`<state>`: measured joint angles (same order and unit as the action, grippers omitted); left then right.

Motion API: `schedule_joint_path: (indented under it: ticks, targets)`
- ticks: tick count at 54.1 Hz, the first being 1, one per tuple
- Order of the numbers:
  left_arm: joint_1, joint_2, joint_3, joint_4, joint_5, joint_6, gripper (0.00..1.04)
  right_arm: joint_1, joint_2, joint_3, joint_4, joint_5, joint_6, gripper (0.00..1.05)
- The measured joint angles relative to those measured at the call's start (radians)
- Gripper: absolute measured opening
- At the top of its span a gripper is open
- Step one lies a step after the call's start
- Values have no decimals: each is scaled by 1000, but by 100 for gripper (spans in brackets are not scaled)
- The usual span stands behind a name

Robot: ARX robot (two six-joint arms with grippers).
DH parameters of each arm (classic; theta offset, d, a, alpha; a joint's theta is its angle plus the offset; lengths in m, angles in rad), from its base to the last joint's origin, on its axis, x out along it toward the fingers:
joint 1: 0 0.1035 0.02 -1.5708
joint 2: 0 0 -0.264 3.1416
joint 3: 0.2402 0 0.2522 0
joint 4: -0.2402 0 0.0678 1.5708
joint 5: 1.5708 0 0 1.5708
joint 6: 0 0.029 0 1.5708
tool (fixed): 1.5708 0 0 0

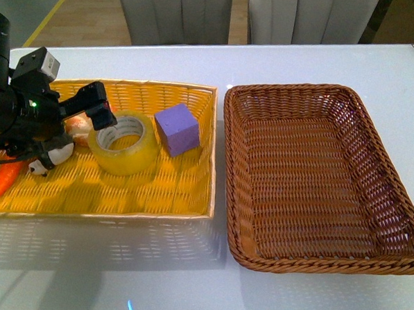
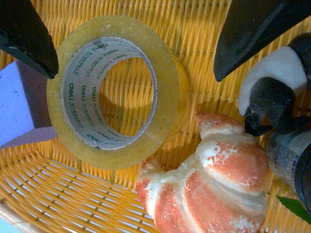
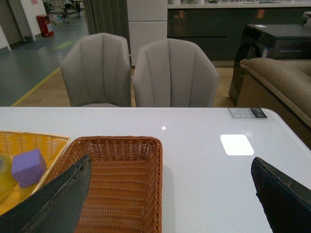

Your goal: Move tape to another basket

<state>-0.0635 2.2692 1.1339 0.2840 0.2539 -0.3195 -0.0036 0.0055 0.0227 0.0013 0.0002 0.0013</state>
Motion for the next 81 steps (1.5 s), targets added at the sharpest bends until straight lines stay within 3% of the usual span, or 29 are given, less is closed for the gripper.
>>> schedule_joint_path:
  ticks: [47, 56, 81]
  targets:
    - [-3, 56, 10, -2, 5, 3, 96, 0, 0, 0, 0, 0, 0, 96]
    - [-9, 56, -12, 126, -41, 22, 96, 0, 0, 0, 0, 0, 0, 96]
    - [-29, 165, 82, 36, -62, 66, 96, 0, 0, 0, 0, 0, 0, 96]
